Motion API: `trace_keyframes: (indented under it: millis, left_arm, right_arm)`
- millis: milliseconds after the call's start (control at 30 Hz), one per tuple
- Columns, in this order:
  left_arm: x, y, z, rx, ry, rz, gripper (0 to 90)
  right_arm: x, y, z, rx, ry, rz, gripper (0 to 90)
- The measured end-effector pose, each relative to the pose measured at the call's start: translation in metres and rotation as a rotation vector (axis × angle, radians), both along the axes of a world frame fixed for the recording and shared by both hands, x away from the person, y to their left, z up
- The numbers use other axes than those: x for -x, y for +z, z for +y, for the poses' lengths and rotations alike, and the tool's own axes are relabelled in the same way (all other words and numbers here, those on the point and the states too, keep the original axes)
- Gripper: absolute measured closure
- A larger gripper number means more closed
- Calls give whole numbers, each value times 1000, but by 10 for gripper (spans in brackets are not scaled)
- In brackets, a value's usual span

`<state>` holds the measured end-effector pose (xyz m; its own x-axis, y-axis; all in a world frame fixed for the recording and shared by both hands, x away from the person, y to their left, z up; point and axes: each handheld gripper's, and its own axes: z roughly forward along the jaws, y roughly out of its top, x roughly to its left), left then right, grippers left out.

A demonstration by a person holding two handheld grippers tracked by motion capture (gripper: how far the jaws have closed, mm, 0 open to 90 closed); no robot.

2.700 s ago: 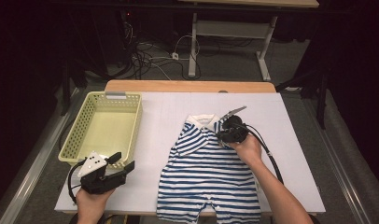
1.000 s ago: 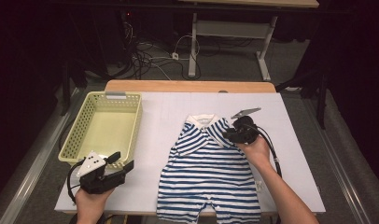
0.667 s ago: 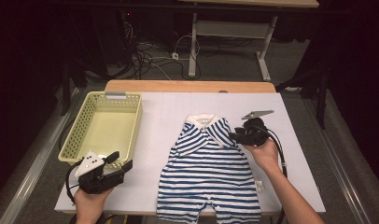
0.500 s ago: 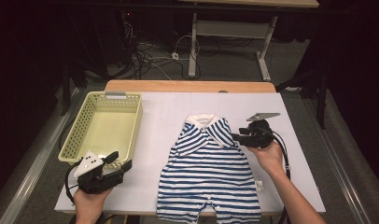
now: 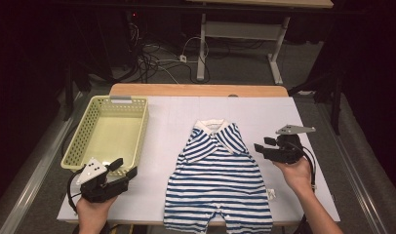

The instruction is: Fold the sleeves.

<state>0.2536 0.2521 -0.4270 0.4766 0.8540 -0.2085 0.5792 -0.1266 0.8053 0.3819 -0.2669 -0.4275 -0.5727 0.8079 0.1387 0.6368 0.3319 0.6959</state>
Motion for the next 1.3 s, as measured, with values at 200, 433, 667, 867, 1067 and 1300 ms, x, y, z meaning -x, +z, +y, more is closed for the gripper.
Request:
trace_keyframes:
  millis: [200, 433, 667, 867, 1067, 1300]
  left_arm:
    - [1, 0, 0, 3, 0, -1, 355]
    - [0, 0, 0, 4, 0, 2, 355]
    - [0, 0, 1, 22, 6, 5, 356]
    - [0, -1, 2, 24, 6, 6, 355]
    - [0, -1, 1, 24, 7, 6, 355]
    - [0, -1, 1, 24, 8, 8, 355]
  right_arm:
    - [11, 0, -10, -20, -12, -14, 478]
    - [23, -1, -17, -37, -24, -34, 457]
    - [34, -2, -26, -51, -42, -50, 432]
    - [46, -1, -33, -63, -45, -67, 411]
    - [59, -1, -40, -72, -63, -94, 409]
    - [70, -4, -49, -75, -86, -112, 414]
